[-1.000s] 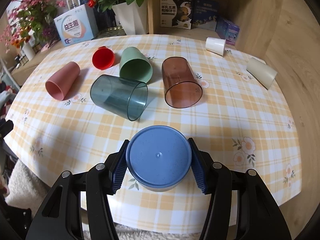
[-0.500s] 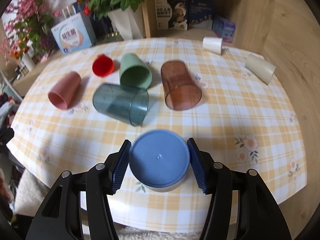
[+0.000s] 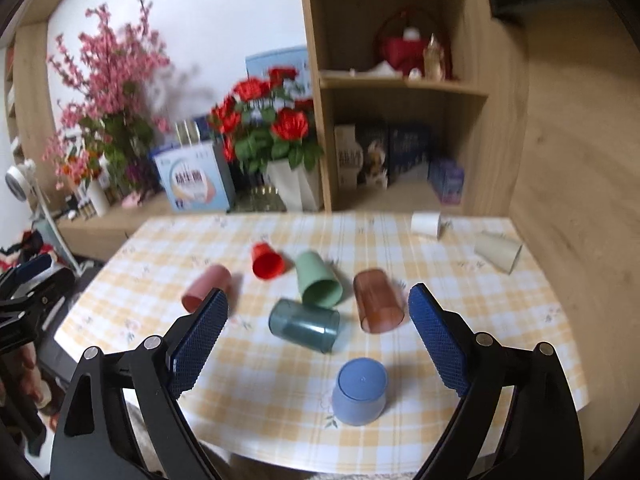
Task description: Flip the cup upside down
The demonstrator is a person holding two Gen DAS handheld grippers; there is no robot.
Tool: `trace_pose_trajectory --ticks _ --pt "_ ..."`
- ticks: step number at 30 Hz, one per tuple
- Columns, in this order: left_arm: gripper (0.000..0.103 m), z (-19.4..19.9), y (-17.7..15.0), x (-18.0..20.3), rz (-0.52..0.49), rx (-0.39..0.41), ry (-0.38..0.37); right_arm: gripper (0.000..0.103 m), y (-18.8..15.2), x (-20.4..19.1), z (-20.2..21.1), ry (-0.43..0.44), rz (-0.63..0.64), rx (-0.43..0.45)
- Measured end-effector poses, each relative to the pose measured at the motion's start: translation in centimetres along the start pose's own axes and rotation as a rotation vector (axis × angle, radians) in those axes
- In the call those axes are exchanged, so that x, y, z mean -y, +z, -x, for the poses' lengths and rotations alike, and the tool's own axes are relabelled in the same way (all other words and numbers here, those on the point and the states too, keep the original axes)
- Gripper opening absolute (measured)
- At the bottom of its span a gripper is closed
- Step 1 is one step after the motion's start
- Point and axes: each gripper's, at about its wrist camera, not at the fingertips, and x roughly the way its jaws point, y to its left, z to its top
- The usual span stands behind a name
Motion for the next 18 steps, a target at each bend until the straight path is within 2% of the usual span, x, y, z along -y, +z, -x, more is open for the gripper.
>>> trace_pose_trajectory --ticks 4,10,18 --pt "0.097 2.4 0.8 1.0 -0.017 0.061 -0.019 0.089 0.2 -0.5 2.8 -0.002 -0.015 0.073" --pt "0.097 3.8 1.2 2.2 -0.034 0.074 -0.052 0.089 0.6 -0.9 4.7 -0.006 -0.007 0.087" --pt "0.097 4.1 1.3 2.4 -0.031 0.078 -0.034 0.089 0.7 -0.8 5.6 -0.018 -0.019 0.103"
